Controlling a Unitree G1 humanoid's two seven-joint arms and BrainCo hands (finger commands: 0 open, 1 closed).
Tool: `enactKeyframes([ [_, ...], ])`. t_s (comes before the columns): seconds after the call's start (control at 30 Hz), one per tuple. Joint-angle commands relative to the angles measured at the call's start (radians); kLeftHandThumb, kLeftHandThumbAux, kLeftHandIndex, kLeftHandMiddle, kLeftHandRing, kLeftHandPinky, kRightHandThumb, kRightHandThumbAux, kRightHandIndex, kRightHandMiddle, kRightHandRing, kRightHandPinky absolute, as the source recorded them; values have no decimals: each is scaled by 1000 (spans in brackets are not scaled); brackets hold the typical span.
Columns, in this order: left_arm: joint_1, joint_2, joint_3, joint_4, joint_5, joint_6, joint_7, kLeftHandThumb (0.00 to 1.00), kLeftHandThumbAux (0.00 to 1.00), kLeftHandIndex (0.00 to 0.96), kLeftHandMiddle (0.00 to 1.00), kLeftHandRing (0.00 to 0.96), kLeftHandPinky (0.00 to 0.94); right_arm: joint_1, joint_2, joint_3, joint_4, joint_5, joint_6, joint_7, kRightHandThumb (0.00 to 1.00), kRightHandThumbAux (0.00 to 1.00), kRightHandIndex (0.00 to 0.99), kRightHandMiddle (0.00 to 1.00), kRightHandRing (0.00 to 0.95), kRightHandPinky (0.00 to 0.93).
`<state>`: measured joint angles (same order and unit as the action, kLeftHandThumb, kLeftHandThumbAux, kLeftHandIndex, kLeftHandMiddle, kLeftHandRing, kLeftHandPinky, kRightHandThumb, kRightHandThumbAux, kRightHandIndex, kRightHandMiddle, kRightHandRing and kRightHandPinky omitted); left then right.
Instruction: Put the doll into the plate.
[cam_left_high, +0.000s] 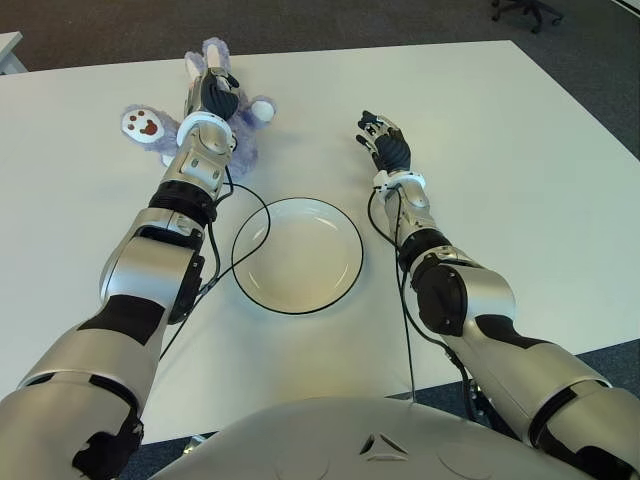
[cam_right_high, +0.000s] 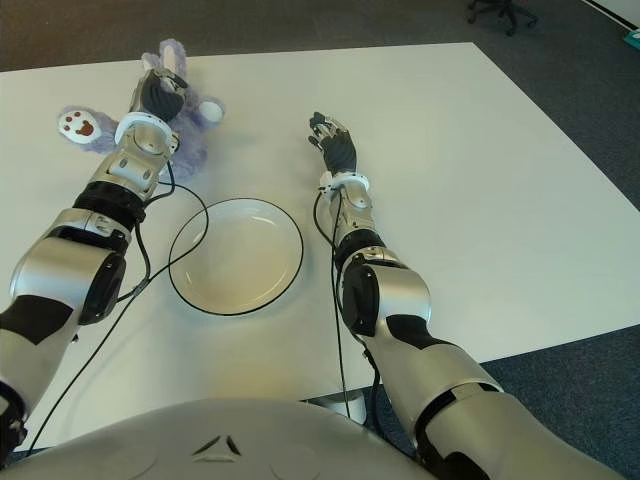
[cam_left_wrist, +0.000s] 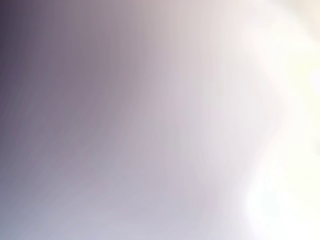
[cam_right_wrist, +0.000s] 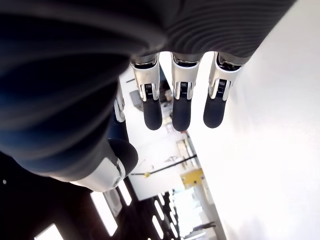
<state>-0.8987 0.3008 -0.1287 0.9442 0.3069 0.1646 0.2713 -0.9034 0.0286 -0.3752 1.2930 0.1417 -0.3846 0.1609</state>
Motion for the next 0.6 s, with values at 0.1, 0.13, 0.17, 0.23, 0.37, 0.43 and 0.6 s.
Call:
enactKeyframes([
  [0.1, 69, -10, 3, -6, -4, 45, -25, 732, 690, 445, 801, 816, 840, 68, 14, -5, 31, 14, 44, -2, 705, 734, 400, 142, 121, 161],
  [0.13, 72, -10, 4, -11, -4, 46, -25, 732, 690, 445, 801, 816, 841, 68, 14, -4, 31, 13, 44, -2, 705, 734, 400, 142, 121, 161],
  [0.17, 75, -10, 5, -17, -5, 47, -25, 732, 690, 445, 801, 816, 841, 68, 14, -4, 31, 13, 43, -2, 705, 733, 400, 142, 121, 159],
  [0.23, 81, -11, 7, -28, -6, 48, -25, 733, 690, 445, 801, 817, 841, 68, 13, -2, 31, 12, 42, -3, 705, 733, 400, 142, 120, 156],
  [0.37, 86, -12, 9, -41, -6, 49, -23, 733, 690, 445, 801, 817, 840, 70, 13, -2, 30, 13, 42, -3, 706, 734, 399, 143, 121, 155],
  [0.43, 87, -11, 8, -45, -5, 45, -22, 733, 690, 445, 804, 820, 843, 70, 14, -2, 29, 13, 42, -3, 707, 734, 399, 143, 121, 153],
  [0.6, 81, -4, 6, -57, -1, 38, -26, 734, 690, 445, 809, 825, 848, 71, 17, -2, 27, 15, 39, -5, 710, 735, 399, 144, 124, 154],
])
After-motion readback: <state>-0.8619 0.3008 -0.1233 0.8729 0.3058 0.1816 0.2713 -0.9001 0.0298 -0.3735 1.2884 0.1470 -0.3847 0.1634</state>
